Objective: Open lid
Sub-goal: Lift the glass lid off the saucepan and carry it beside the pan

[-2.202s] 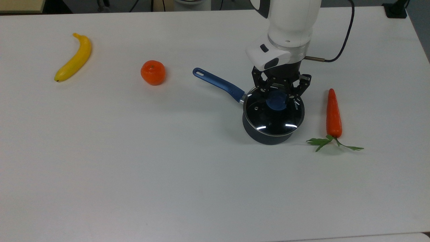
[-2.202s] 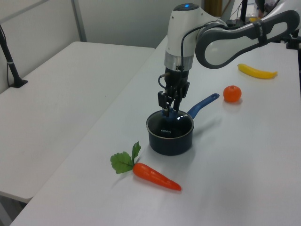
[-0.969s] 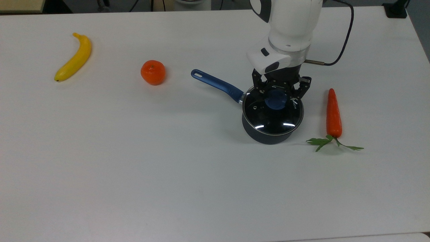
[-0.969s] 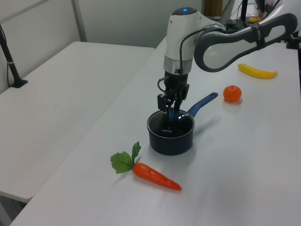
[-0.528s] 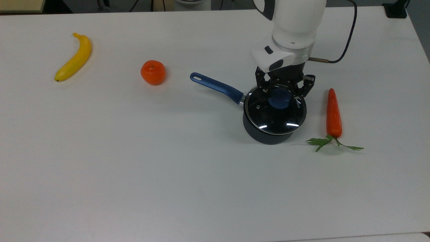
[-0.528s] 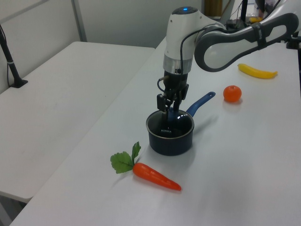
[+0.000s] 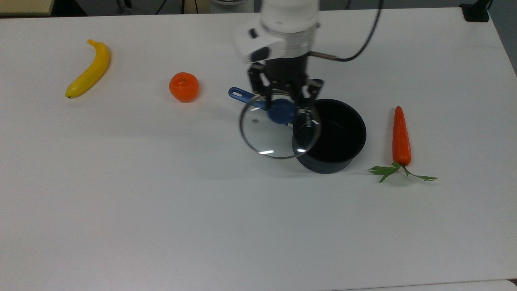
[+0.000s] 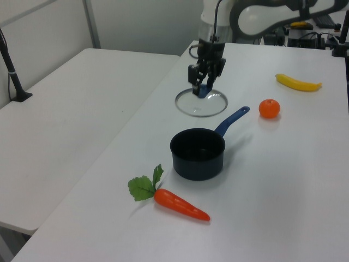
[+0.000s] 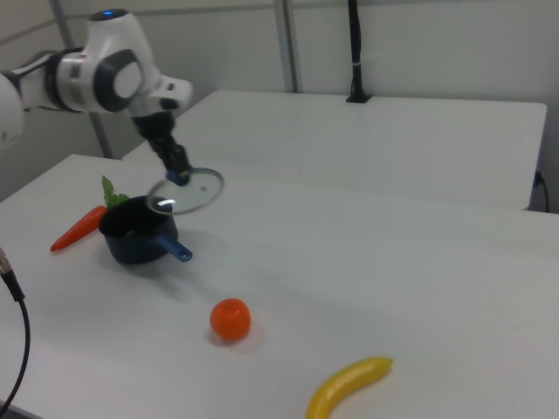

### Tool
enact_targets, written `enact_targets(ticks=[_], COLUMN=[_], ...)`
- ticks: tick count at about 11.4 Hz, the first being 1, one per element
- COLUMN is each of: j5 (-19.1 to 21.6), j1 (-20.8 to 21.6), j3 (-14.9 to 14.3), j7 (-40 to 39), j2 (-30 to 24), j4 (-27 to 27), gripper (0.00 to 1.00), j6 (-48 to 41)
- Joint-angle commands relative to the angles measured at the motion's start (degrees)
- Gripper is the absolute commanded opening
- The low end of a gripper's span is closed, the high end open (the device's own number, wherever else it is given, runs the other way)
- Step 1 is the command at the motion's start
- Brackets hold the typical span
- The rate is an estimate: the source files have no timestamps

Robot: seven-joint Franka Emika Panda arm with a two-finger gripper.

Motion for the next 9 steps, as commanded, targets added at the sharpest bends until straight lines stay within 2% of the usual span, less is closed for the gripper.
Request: enact_targets(ticks=[1,4,7,9], j5=[-0.04,0.49,0.58,0.58], j1=[-9.00,-17.71,-20.89,-21.16], j3=[0.32,0.33,0.33,0.33], j7=[-7.44,-14.21,-15.03,-15.20], j2=[-1.06,0.60,5.25,7.98], j4=[-2.80,-4.03,-4.99,-4.91], gripper=[0.36,0.37,0.37,0.38], j6=[-1.28,0.90,8.62,10.05])
